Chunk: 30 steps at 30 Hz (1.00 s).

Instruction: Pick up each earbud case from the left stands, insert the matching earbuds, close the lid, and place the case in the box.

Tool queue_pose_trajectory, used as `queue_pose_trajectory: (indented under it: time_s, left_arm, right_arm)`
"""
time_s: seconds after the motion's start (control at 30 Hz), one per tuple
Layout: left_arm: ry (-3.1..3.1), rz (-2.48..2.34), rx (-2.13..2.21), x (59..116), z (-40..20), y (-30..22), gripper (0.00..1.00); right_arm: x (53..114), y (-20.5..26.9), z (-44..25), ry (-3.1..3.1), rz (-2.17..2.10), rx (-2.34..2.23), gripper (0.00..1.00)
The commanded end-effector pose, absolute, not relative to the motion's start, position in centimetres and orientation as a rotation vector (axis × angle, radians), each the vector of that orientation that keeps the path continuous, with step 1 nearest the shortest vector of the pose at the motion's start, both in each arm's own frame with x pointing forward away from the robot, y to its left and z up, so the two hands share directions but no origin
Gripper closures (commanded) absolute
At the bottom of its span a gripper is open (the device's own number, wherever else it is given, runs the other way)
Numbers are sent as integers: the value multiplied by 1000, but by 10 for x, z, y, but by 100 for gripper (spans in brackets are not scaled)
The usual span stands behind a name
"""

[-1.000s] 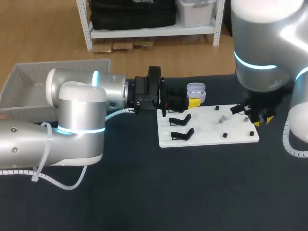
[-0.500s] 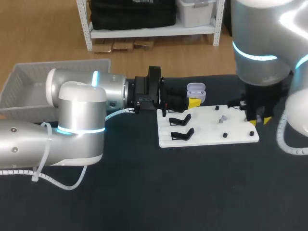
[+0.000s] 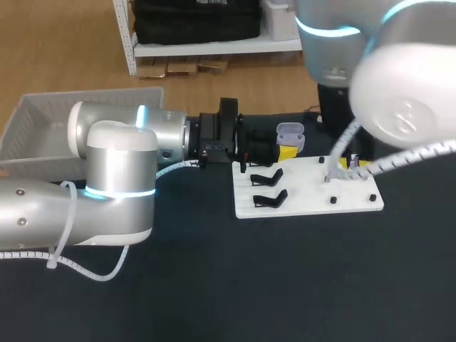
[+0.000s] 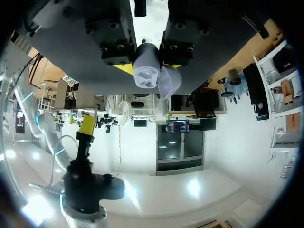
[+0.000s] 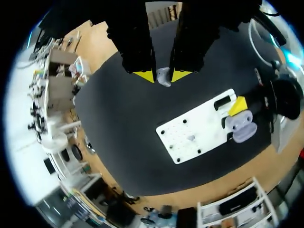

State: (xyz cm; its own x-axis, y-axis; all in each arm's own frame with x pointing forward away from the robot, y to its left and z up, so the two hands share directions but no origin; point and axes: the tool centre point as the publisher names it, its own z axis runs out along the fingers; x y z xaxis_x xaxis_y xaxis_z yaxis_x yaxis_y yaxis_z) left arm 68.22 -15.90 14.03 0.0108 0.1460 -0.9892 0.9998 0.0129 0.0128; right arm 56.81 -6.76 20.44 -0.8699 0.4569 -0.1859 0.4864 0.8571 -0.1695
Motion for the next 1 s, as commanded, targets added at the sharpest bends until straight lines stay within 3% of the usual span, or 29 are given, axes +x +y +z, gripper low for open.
queue_pose_trajectory:
  time_s: [0.03, 0.2, 0.6, 1.0]
  left_arm:
    - [1305, -1114, 1303, 681, 138, -159, 100]
    - [1305, -1114, 1303, 681, 138, -159, 100]
    - [1305, -1114, 1303, 681, 138, -159, 100]
    - [1305, -1114, 1303, 681, 138, -159, 100]
  right_arm:
    - [571, -65, 205, 2866, -336, 868, 100]
    - [571, -65, 205, 2866, -336, 868, 100]
    - [623, -7, 230, 2687, -275, 1221, 100]
    - [656, 4, 223, 2674, -332, 1330, 100]
